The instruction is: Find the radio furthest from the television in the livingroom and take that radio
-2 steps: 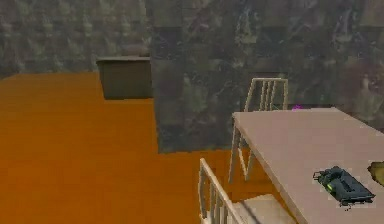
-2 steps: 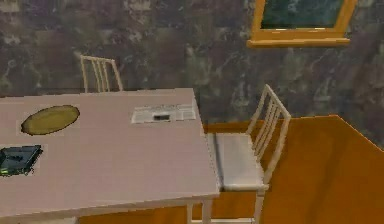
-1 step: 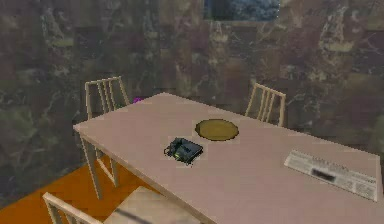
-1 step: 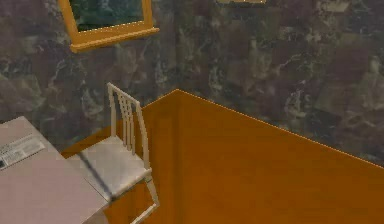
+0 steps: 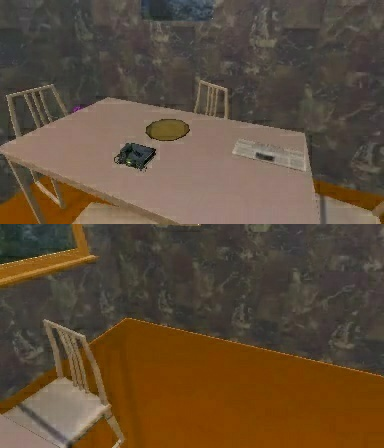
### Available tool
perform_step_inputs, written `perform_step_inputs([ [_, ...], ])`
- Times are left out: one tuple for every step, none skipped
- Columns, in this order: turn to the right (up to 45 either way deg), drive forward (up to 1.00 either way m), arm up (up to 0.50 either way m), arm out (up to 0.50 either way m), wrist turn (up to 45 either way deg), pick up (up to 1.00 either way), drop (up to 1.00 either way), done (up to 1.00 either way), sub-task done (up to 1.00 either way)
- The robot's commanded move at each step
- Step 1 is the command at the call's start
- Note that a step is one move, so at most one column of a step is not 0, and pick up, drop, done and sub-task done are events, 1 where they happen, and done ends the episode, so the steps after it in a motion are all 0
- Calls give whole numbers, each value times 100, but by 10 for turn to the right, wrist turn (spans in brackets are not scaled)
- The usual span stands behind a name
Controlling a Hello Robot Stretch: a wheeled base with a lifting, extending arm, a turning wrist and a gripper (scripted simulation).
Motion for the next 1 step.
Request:
perform_step_inputs([
  [0, 25, 0, 0, 0, 0, 0, 0, 0],
])
